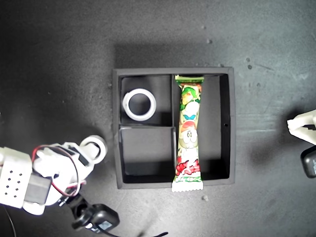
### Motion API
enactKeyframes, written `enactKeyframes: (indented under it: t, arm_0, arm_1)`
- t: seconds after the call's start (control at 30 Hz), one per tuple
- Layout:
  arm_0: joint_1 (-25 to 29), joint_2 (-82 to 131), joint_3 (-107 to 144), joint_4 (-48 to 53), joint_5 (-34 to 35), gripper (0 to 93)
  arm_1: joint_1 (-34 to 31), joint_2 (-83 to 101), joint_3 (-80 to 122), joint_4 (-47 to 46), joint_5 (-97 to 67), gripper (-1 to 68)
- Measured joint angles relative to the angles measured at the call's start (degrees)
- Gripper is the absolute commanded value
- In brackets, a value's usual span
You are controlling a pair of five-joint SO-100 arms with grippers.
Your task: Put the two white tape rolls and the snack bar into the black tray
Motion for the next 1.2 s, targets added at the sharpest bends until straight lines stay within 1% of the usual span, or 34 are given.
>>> enactKeyframes:
  t: [0.1,0.23,0.3,0.47,0.6,0.73,0.8,0.93,1.2]
  arm_0:
    - [-0.6,-1.0,-0.2,-0.3,0.0,0.0]
    - [-1.2,-1.1,-0.4,-0.6,0.1,0.0]
    - [-1.5,-1.1,-0.4,-0.6,0.1,0.0]
    - [-1.6,0.8,-0.4,2.0,0.4,0.0]
    - [-1.6,3.4,-0.4,4.4,0.7,0.0]
    - [-1.7,4.6,-0.4,5.7,0.7,0.0]
    - [-1.7,4.8,-0.4,5.8,0.7,0.0]
    - [-1.7,4.8,-2.3,9.1,1.1,0.0]
    - [-1.7,6.4,-10.5,17.9,4.0,0.0]
  arm_1:
    - [1.1,0.1,2.1,-1.0,6.2,-0.4]
    - [2.0,0.1,4.8,-0.8,11.8,-0.4]
    - [2.1,0.1,5.1,0.9,14.7,-0.4]
    - [2.3,1.5,4.9,9.3,21.1,-0.4]
    - [0.1,9.1,5.1,19.4,26.2,-0.4]
    - [-1.1,10.5,5.0,24.3,33.0,-0.5]
    - [-1.1,10.8,5.0,25.0,35.0,-0.5]
    - [-0.7,10.8,5.0,25.2,36.3,-0.2]
    - [1.7,11.5,5.0,25.9,36.3,0.2]
